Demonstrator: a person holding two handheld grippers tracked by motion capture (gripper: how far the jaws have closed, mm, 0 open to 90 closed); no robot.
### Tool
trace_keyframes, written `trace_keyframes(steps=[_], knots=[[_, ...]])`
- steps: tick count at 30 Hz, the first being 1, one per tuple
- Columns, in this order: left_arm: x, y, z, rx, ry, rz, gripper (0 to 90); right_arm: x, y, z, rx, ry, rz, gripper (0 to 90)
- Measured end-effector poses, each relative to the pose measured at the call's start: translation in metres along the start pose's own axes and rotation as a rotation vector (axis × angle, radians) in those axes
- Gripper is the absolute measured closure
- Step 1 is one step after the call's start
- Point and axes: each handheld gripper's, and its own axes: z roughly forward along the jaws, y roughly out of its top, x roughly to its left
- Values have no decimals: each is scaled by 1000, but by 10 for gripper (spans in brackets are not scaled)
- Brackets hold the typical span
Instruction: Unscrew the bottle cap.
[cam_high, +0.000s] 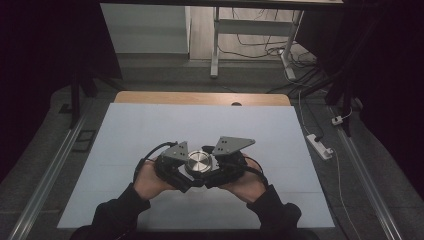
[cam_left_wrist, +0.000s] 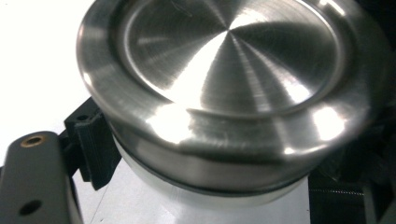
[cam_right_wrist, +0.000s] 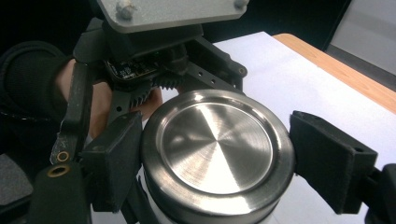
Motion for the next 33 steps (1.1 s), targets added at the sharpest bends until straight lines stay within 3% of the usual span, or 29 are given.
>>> trace_keyframes(steps=[2, 3, 5, 8, 13, 21, 33], knots=[[0, 0, 0, -7, -29, 11, 158, -1, 0, -1, 2, 14, -4, 196], [0, -1, -2, -18, -74, 25, 158, -2, 0, -3, -3, 55, -12, 197], [0, -1, -3, -27, -92, 34, 158, -4, 0, -5, -17, 106, -12, 197], [-1, -1, -6, -45, -157, 63, 158, -7, 0, -9, -38, 178, -13, 197], [-4, 0, -6, -37, -182, 96, 158, -9, 2, -16, -52, 237, -33, 197], [-1, -2, -7, -37, -155, 78, 158, -15, 3, -24, -75, 205, -20, 197], [6, -5, -14, -51, -79, 24, 158, -23, 3, -36, -111, 120, 0, 197]])
